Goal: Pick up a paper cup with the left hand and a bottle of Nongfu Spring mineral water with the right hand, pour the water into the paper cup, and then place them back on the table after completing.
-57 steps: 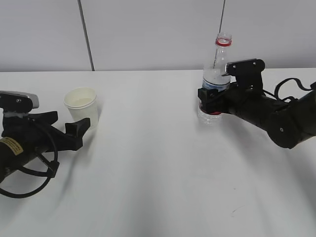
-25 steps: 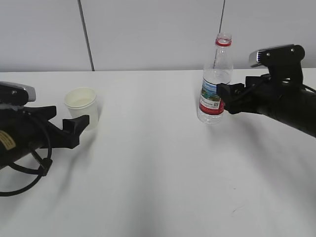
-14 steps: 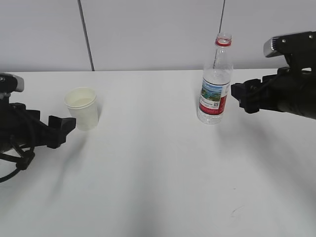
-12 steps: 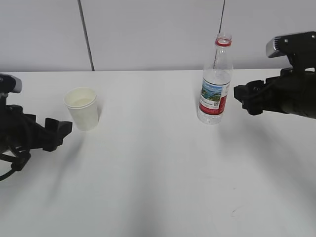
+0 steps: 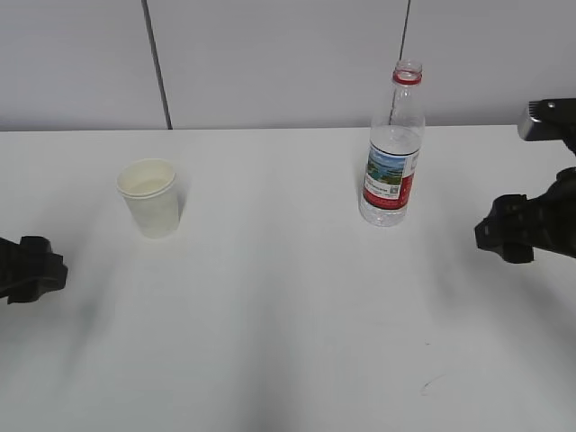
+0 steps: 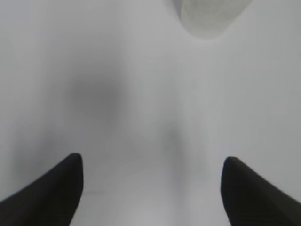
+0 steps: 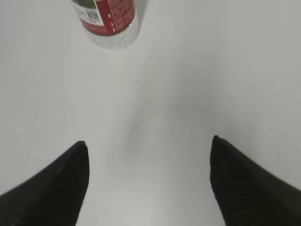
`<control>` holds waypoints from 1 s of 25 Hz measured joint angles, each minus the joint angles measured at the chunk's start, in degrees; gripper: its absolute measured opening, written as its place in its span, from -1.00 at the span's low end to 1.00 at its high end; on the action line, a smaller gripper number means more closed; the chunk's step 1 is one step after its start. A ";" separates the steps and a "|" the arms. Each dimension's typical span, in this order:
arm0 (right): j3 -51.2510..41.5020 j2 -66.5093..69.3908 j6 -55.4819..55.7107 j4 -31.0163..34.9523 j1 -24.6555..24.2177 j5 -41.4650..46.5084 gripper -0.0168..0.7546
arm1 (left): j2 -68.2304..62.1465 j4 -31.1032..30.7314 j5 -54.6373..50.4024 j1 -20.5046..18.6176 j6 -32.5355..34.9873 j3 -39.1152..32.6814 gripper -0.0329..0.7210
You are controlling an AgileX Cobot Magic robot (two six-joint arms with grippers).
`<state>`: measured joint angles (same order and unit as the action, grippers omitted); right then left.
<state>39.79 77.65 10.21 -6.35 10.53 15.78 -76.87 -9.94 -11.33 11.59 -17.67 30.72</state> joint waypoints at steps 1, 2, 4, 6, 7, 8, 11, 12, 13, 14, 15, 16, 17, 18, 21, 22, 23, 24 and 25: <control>0.51 -0.75 0.10 0.89 0.00 3.24 0.57 | 0.67 0.99 -4.45 0.00 0.00 1.14 0.52; 1.22 -1.47 0.21 1.61 0.00 6.07 0.57 | 1.15 1.83 -9.50 0.00 0.00 2.57 0.49; 3.15 -2.59 0.21 2.30 0.00 13.68 0.57 | 1.64 3.29 -19.39 0.00 0.00 5.67 0.43; 5.35 -3.27 0.21 2.59 0.00 21.32 0.57 | 1.63 3.89 -28.79 0.00 0.06 9.33 0.35; 6.56 -3.54 0.21 2.69 0.00 25.49 0.57 | 1.63 4.03 -33.49 0.00 0.40 10.82 0.32; 7.59 -3.66 0.21 2.81 0.00 29.68 0.57 | 1.63 4.06 -37.72 0.00 0.81 12.57 0.29; 10.88 -3.66 0.21 3.49 0.00 40.68 0.57 | 1.63 4.28 -46.97 0.00 2.00 16.63 0.24; 11.56 -3.66 0.21 3.89 0.00 43.47 0.57 | 1.63 4.63 -49.51 0.00 2.78 17.78 0.23; 12.25 -3.66 0.21 4.23 0.00 46.60 0.57 | 1.63 5.18 -51.49 0.00 3.50 18.77 0.22; 12.93 -3.66 0.21 4.73 0.00 49.52 0.57 | 1.63 6.08 -53.55 0.00 4.53 19.45 0.22; 13.57 -3.66 0.21 5.29 0.00 51.59 0.57 | 1.63 7.14 -55.43 0.00 5.77 20.08 0.23; 14.10 -3.66 0.21 5.80 0.00 52.59 0.57 | 1.63 8.08 -56.82 0.00 6.98 20.53 0.23; 14.64 -3.66 0.21 6.35 0.00 53.07 0.57 | 1.63 9.34 -57.37 0.00 7.94 20.67 0.22; 15.24 -3.74 0.21 6.77 0.00 53.36 0.57 | 1.63 10.45 -57.76 0.00 9.06 20.72 0.22; 15.74 -4.01 0.21 9.88 -0.52 53.62 0.57 | 1.63 13.71 -58.18 0.00 10.83 20.82 0.22; 15.74 -4.15 0.21 11.56 -0.48 53.77 0.57 | 1.63 14.86 -58.18 0.00 11.11 20.82 0.22; 15.74 -4.45 0.21 13.06 -0.38 53.77 0.57 | 1.63 15.48 -58.18 0.00 11.42 20.82 0.22; 15.74 -4.67 0.21 14.63 -0.38 53.81 0.57 | 1.63 15.92 -58.22 0.00 11.72 20.82 0.22; 15.74 -5.05 -0.06 15.79 -0.38 53.81 0.57 | 1.68 16.11 -58.29 0.00 12.02 20.82 0.22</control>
<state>55.53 72.59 10.15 9.44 10.14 69.58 -75.19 6.17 -69.63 11.59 -5.65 51.54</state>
